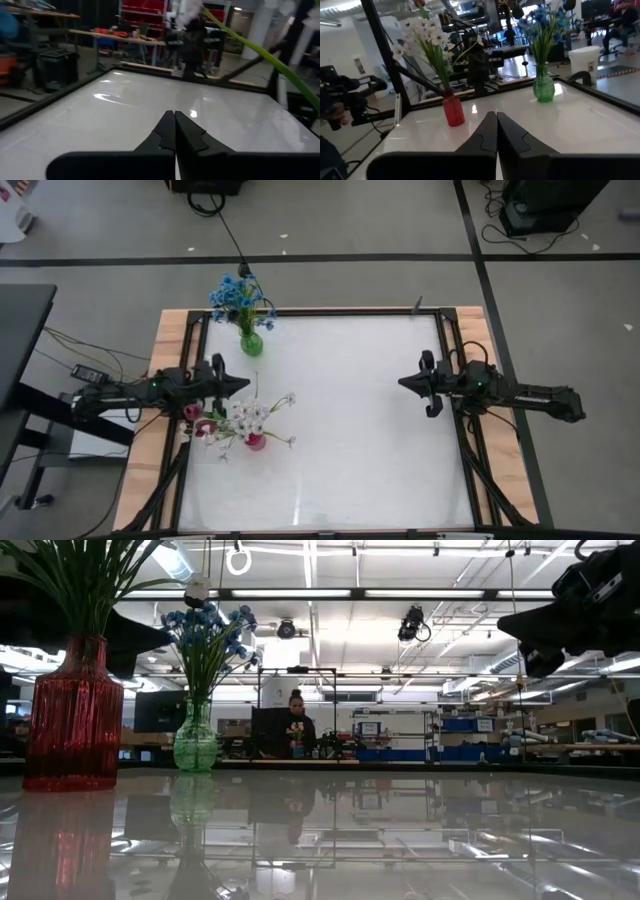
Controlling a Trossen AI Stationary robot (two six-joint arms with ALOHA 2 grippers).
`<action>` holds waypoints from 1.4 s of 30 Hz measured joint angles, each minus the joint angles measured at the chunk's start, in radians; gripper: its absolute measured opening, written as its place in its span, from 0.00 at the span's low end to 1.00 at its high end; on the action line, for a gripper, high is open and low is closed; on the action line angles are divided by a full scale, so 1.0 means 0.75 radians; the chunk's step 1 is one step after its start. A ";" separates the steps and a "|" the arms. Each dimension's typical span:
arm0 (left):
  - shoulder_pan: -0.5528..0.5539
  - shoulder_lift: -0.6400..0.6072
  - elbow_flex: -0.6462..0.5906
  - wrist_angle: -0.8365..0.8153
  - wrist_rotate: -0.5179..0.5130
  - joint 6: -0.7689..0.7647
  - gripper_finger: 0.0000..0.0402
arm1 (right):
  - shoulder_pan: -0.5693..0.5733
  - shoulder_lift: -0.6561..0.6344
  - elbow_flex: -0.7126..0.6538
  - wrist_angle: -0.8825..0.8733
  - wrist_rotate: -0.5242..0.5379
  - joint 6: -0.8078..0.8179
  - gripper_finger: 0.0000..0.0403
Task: Sort flowers into vase by color
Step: Return to Home Position
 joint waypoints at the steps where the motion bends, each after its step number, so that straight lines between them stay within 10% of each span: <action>1: 0.000 0.000 0.000 0.004 -0.019 -0.001 0.00 | 0.000 0.000 0.000 -0.003 0.000 0.014 0.02; 42: 0.000 0.013 -0.037 0.088 -0.066 -0.046 0.06 | 0.000 0.000 0.001 -0.022 -0.015 0.179 0.06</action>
